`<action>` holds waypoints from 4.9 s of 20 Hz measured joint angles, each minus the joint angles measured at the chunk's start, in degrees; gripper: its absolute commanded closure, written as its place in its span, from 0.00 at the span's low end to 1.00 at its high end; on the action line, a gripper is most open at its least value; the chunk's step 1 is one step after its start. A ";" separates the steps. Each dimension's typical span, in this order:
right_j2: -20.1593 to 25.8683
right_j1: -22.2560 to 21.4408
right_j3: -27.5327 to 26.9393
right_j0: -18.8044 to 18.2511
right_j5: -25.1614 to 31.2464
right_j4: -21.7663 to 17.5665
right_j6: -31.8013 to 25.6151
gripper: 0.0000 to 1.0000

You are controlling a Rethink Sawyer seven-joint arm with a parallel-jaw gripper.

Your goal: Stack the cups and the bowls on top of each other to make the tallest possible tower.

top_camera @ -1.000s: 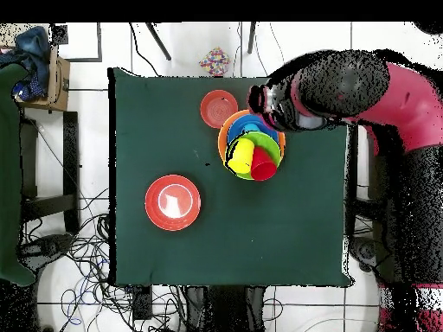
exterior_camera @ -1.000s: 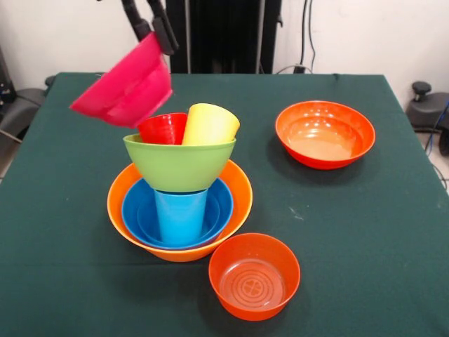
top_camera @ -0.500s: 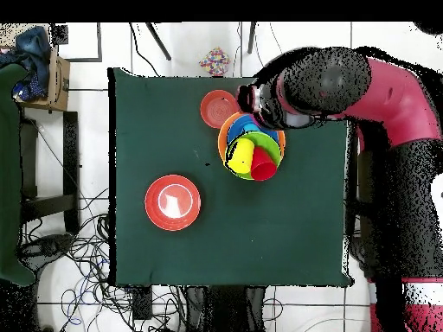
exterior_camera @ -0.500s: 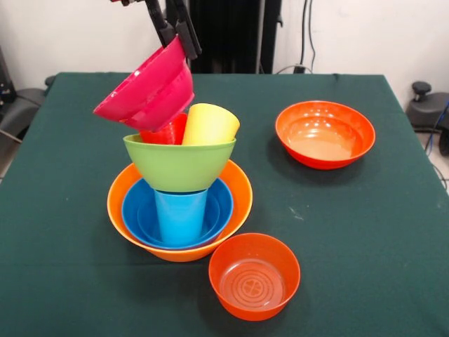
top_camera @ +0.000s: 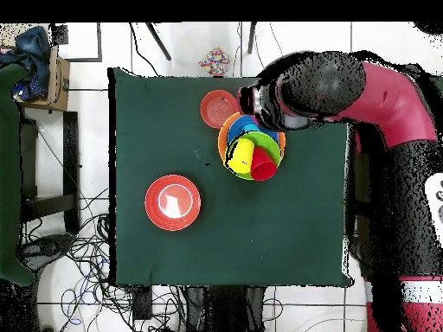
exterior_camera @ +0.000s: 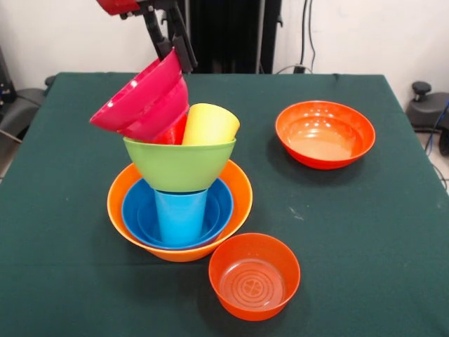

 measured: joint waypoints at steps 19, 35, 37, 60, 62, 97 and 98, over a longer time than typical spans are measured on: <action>-2.78 2.11 0.00 2.78 -3.15 -0.72 0.00 1.00; -3.29 -1.59 3.24 2.71 -3.15 0.94 0.00 1.00; -3.29 -2.42 3.91 2.71 -3.15 1.10 0.00 1.00; -3.29 -4.58 9.73 2.70 -3.90 0.77 0.00 1.00; -3.29 -4.57 10.33 2.70 -4.62 0.63 0.00 1.00; -3.39 -2.33 13.22 2.33 -13.06 -5.19 0.00 1.00; -3.39 -2.37 13.28 2.31 -13.06 -5.19 0.00 1.00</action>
